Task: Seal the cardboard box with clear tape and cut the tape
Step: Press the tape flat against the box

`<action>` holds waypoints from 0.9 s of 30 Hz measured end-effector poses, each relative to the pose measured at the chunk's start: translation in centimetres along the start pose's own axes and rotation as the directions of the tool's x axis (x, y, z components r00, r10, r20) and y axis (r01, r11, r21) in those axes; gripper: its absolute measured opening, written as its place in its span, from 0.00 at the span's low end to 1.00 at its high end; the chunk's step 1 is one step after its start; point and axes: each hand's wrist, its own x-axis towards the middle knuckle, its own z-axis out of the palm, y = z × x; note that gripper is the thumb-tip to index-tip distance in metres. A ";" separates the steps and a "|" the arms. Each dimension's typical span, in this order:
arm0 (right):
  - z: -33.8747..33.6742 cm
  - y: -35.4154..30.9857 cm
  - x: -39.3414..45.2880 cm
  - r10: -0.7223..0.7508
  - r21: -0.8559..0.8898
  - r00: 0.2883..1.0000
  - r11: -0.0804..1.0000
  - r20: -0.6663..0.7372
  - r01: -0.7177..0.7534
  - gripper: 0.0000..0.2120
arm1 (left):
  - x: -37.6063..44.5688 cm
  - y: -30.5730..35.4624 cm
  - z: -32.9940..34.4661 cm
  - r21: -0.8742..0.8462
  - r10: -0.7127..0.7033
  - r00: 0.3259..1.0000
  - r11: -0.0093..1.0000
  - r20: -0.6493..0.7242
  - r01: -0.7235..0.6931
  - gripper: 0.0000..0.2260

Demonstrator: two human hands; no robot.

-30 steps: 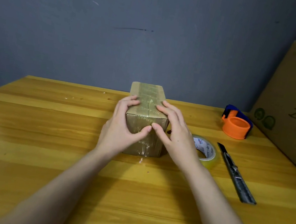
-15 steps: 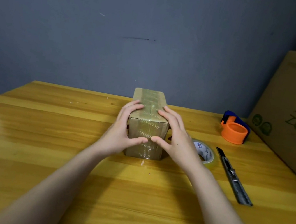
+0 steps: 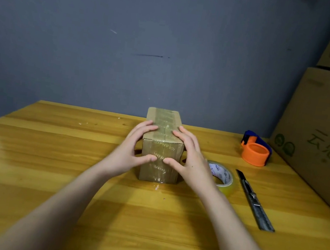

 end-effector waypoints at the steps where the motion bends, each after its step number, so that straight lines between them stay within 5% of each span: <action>1: 0.0 -0.1 0.0 0.002 0.001 1.000 1.000 0.001 -0.002 0.34 | 0.0 0.0 0.0 -0.006 -0.004 1.000 1.000 0.008 0.004 0.33; 9: 0.5 -0.8 0.0 0.056 -0.081 0.998 0.995 0.018 -0.054 0.41 | 0.6 0.3 -0.5 -0.058 -0.123 0.989 0.990 0.076 0.128 0.44; 14: -0.3 -0.6 -0.2 0.123 -0.100 0.991 0.988 0.048 -0.118 0.47 | 0.2 1.6 0.5 0.038 -0.155 0.988 0.987 0.003 0.155 0.54; 16: -1.0 -0.4 -0.5 0.137 -0.086 0.991 0.987 0.007 -0.136 0.44 | -0.3 3.1 0.8 0.086 -0.110 0.985 0.989 -0.132 0.122 0.48; 20: -2.8 0.7 -1.0 0.119 -0.064 0.989 0.990 -0.093 -0.125 0.27 | -0.6 6.5 2.0 0.446 0.273 0.914 0.887 -0.302 -0.118 0.25; 23: -4.1 2.7 -1.3 0.086 -0.048 0.973 0.994 -0.216 -0.098 0.13 | 0.0 8.8 4.3 0.571 0.469 0.879 0.747 -0.089 -0.340 0.13; 27: -5.5 5.4 -1.8 0.181 0.071 0.922 0.983 -0.341 -0.167 0.09 | 1.2 9.3 9.7 0.667 0.390 0.878 0.579 0.278 -0.469 0.16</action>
